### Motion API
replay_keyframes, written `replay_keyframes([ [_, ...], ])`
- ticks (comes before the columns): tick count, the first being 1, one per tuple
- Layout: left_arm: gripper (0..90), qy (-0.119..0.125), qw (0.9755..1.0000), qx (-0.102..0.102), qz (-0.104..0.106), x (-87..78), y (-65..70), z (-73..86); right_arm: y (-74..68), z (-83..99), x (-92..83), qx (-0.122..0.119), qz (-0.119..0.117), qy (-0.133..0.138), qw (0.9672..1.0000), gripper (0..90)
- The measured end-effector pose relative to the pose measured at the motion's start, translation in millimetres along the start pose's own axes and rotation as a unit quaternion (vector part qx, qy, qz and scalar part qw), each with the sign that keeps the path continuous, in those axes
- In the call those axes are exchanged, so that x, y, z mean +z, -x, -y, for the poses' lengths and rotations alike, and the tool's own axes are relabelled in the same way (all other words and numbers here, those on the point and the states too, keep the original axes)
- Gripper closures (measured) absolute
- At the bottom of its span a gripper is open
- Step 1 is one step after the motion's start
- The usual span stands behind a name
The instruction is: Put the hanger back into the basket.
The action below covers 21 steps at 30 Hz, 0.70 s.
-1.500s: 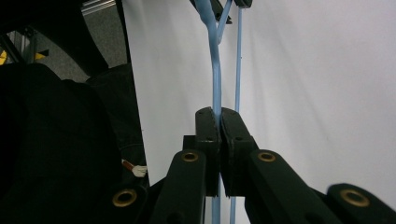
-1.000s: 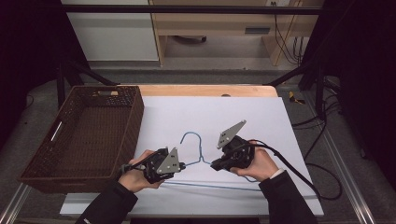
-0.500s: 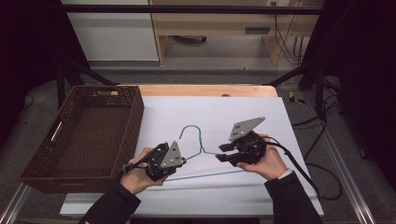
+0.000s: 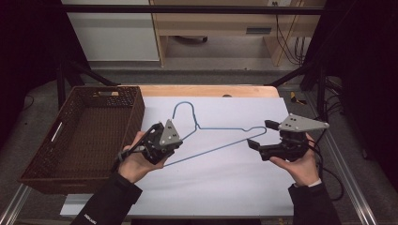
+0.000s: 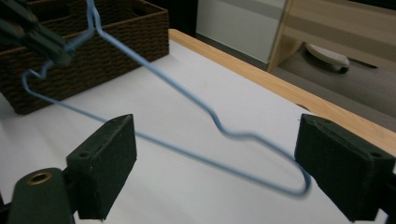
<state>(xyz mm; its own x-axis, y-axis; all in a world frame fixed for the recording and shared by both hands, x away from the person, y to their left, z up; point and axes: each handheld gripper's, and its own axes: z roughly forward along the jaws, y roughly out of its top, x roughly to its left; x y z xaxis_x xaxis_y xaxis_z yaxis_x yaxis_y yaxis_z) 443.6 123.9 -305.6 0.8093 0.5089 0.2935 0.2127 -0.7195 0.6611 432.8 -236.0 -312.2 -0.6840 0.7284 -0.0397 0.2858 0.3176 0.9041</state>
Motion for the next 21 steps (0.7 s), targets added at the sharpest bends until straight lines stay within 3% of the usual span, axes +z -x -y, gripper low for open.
replay_keyframes([
  [6, 88.0, -0.004, 0.9997, -0.02, -0.014, -22.4, -23.4, -12.7, 5.2, 24.3, -7.2, 0.018, 0.022, -0.014, 0.9995, 7.2],
  [10, 88.0, -0.006, 0.9992, -0.033, -0.021, -36.0, -36.8, -12.8, 6.6, 43.2, 0.1, 0.033, 0.014, -0.033, 0.9988, 7.6],
  [16, 88.0, -0.015, 0.9976, -0.059, -0.032, -57.1, -61.1, -5.8, 6.6, 63.8, 10.6, 0.042, 0.016, -0.043, 0.9981, 7.1],
  [21, 88.0, -0.021, 0.9937, -0.087, -0.067, -77.3, -83.2, 8.2, 7.6, 75.1, 14.9, 0.049, 0.014, -0.044, 0.9977, 7.2],
])
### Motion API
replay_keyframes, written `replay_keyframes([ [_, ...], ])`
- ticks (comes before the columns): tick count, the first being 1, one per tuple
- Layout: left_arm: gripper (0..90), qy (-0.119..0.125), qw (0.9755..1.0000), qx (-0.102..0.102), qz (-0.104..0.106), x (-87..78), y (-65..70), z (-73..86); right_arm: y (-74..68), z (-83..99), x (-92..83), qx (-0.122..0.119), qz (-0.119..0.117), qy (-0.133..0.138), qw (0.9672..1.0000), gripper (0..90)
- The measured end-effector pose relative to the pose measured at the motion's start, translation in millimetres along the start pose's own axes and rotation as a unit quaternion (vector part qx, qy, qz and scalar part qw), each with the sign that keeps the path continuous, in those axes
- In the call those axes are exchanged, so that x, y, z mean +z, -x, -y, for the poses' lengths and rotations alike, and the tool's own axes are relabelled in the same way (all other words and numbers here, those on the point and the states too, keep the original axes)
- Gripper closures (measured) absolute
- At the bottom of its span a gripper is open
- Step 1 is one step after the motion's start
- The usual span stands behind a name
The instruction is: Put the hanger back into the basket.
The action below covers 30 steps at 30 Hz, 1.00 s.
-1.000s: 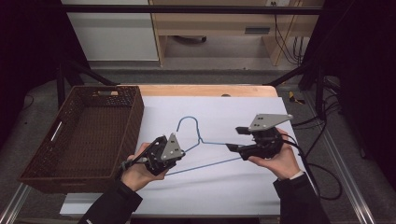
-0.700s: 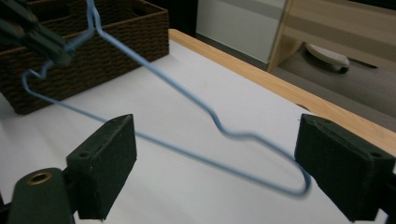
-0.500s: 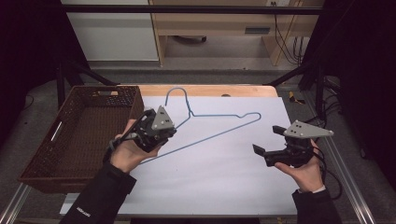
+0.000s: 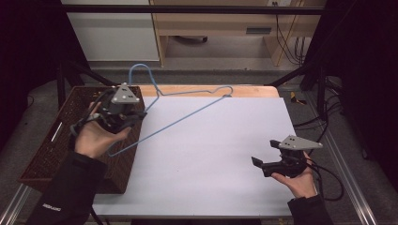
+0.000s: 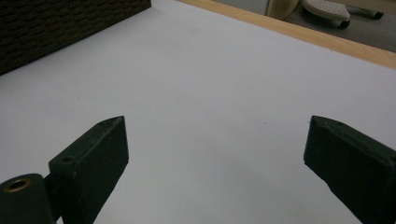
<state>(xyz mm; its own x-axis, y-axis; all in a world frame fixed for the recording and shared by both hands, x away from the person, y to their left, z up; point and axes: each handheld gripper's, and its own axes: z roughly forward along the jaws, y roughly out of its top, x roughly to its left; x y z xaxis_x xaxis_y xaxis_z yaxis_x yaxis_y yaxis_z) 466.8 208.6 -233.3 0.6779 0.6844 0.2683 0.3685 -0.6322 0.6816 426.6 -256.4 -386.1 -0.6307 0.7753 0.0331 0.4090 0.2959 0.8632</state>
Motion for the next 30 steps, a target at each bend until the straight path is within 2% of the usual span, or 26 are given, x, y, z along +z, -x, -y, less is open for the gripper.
replay_keyframes([
  [5, 88.0, -0.004, 0.9986, -0.032, -0.041, -13.1, -28.8, 19.4, 0.5, 6.5, 4.1, 0.006, 0.014, -0.007, 0.9999, 7.2],
  [12, 88.0, -0.021, 0.9933, -0.066, -0.092, -24.9, -59.6, 49.0, 0.8, 8.6, 5.3, 0.006, 0.023, -0.002, 0.9997, 6.8],
  [21, 88.0, -0.039, 0.9871, -0.086, -0.129, -31.1, -81.6, 86.2, -1.0, 10.2, 7.2, 0.007, 0.022, 0.002, 0.9997, 5.8],
  [27, 88.0, -0.062, 0.9806, -0.098, -0.158, -28.9, -91.7, 115.0, -1.6, 10.5, 7.8, 0.008, 0.022, 0.003, 0.9997, 5.7],
  [30, 88.0, -0.065, 0.9785, -0.107, -0.164, -30.1, -97.1, 128.6, -1.5, 10.7, 8.4, 0.007, 0.021, 0.001, 0.9997, 5.7],
])
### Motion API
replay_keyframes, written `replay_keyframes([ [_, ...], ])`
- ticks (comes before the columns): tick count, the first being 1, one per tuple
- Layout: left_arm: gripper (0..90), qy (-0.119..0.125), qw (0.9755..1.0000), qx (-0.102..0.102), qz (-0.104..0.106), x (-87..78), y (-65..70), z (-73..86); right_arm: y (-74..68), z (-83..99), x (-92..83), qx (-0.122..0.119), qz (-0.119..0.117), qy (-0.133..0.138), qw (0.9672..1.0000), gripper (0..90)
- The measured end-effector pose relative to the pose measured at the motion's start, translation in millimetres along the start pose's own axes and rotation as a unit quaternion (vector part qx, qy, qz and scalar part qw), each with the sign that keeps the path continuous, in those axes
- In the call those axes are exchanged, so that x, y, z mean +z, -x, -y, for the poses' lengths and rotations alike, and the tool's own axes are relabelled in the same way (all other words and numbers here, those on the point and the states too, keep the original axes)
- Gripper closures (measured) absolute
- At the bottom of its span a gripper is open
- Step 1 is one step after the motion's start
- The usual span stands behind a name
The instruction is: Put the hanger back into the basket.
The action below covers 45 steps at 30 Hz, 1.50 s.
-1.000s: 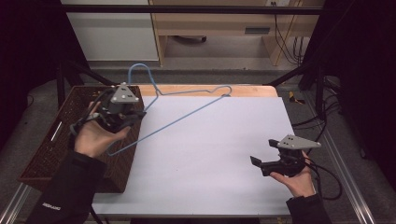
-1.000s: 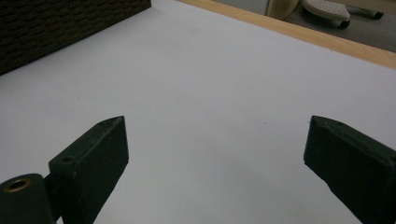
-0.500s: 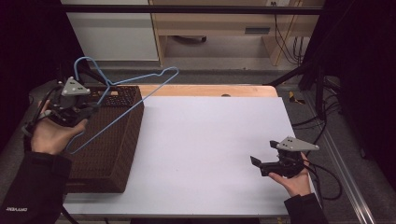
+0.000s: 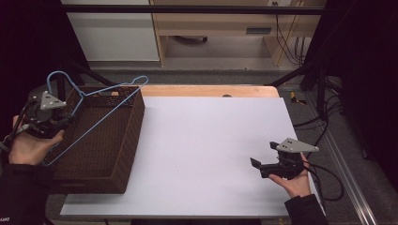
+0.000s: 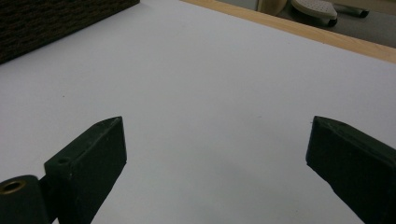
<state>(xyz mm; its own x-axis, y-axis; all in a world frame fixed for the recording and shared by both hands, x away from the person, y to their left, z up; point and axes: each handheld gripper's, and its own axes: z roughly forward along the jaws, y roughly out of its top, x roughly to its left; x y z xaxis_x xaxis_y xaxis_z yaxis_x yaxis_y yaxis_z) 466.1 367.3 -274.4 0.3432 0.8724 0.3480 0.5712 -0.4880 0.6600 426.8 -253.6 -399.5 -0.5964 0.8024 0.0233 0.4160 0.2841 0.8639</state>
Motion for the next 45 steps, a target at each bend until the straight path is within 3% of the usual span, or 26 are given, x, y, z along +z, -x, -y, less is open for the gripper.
replay_keyframes([
  [9, 87.9, -0.027, 0.9992, -0.019, -0.022, 12.5, -14.7, 27.9, 0.1, 0.2, 1.5, -0.002, -0.002, -0.003, 1.0, 5.8],
  [21, 87.9, -0.069, 0.9972, -0.022, -0.022, 57.1, 2.0, 51.5, 0.2, 0.2, 0.5, 0.0, -0.001, -0.005, 1.0, 5.7],
  [23, 87.8, -0.078, 0.9967, -0.018, -0.011, 63.6, 5.8, 53.9, 0.3, 0.2, 1.0, -0.001, -0.002, -0.004, 1.0, 5.6],
  [26, 87.7, -0.085, 0.9959, -0.029, 0.004, 73.9, 12.3, 57.4, 0.8, 0.4, 0.8, -0.001, -0.001, -0.004, 1.0, 5.6],
  [29, 87.3, -0.107, 0.9937, -0.027, 0.017, 81.8, 16.5, 59.8, 0.7, 0.3, 0.2, 0.002, -0.001, -0.003, 1.0, 5.6],
  [32, 86.8, -0.108, 0.9934, -0.027, 0.029, 82.9, 19.4, 61.2, 0.7, 0.3, 0.3, 0.003, -0.001, -0.003, 1.0, 5.6],
  [35, 78.1, -0.089, 0.995, -0.035, 0.032, 75.1, 19.6, 61.2, 0.8, 0.5, 0.8, 0.001, 0.0, -0.004, 1.0, 5.5],
  [40, 65.6, -0.017, 0.9972, -0.061, 0.041, 44.8, 17.4, 59.4, 1.3, 0.3, 0.0, 0.002, 0.001, -0.001, 1.0, 5.5],
  [43, 55.1, 0.038, 0.9946, -0.084, 0.048, 27.2, 19.5, 58.6, 1.6, 0.0, -1.2, 0.002, 0.0, 0.004, 1.0, 5.5],
  [45, 49.5, 0.076, 0.9901, -0.103, 0.057, 17.5, 22.6, 58.2, 1.7, -0.2, -1.6, 0.003, 0.0, 0.006, 1.0, 5.5],
])
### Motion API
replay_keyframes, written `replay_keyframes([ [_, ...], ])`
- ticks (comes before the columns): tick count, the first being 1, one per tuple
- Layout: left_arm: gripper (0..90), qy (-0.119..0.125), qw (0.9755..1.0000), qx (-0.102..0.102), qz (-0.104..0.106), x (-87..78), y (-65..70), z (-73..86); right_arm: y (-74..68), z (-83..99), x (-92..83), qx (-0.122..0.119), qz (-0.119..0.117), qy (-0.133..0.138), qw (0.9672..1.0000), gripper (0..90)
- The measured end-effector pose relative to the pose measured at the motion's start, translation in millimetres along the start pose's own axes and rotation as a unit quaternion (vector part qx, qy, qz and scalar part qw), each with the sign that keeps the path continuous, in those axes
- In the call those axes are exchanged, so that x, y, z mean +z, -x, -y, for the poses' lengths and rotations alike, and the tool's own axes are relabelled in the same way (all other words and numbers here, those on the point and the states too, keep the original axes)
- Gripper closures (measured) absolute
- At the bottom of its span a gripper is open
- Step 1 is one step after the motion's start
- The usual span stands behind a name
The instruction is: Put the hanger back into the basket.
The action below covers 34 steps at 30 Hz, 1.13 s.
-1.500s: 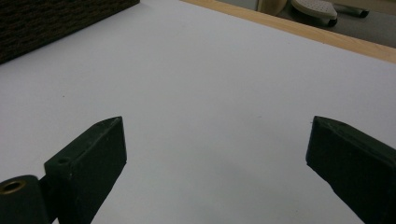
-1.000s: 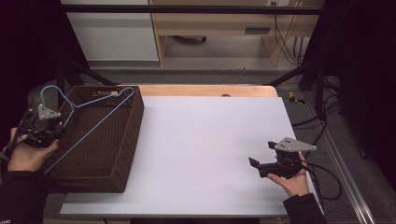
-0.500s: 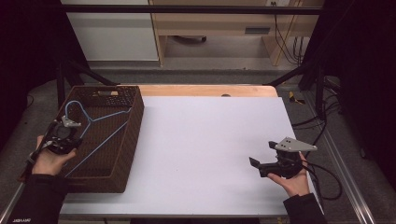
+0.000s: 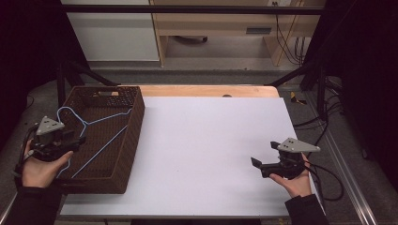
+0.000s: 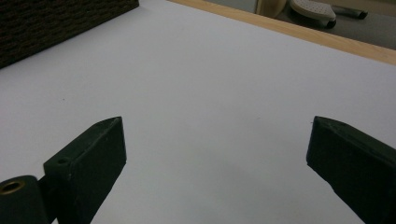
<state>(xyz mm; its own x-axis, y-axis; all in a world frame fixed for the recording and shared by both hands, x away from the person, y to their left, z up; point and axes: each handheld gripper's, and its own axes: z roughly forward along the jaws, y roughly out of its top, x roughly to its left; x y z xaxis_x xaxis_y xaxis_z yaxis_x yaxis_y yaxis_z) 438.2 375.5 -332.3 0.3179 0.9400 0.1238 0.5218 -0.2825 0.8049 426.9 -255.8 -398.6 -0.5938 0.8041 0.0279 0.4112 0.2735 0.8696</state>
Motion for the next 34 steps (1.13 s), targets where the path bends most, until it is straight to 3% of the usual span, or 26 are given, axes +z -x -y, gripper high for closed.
replay_keyframes([
  [4, 42.7, 0.052, 0.9981, -0.006, 0.033, -11.6, 16.4, -1.8, 0.1, -0.1, -0.9, 0.001, -0.001, 0.005, 1.0, 5.3],
  [7, 38.2, 0.087, 0.9943, -0.002, 0.062, -14.2, 37.2, -3.1, 0.4, -0.4, -1.9, 0.001, -0.002, 0.013, 0.9999, 5.2],
  [14, 27.8, 0.121, 0.9857, 0.027, 0.115, -6.5, 86.4, -5.2, 1.0, -0.7, -3.4, 0.002, -0.002, 0.023, 0.9997, 4.9],
  [18, 19.4, 0.125, 0.9819, 0.036, 0.137, -0.1, 107.5, -5.0, 1.2, -0.8, -5.5, 0.007, -0.001, 0.03, 0.9995, 4.8],
  [23, 15.7, 0.13, 0.9779, 0.035, 0.16, 10.8, 128.2, -0.9, 1.7, -0.2, -5.9, 0.003, -0.002, 0.032, 0.9995, 4.4],
  [30, 11.9, 0.118, 0.9772, 0.041, 0.172, 26.8, 146.9, 9.6, 2.7, 2.5, -6.8, 0.008, -0.006, 0.035, 0.9993, 3.9],
  [34, 11.9, 0.125, 0.9747, 0.037, 0.182, 29.2, 150.1, 14.6, 3.6, 4.5, -6.5, 0.013, -0.009, 0.035, 0.9993, 3.7],
])
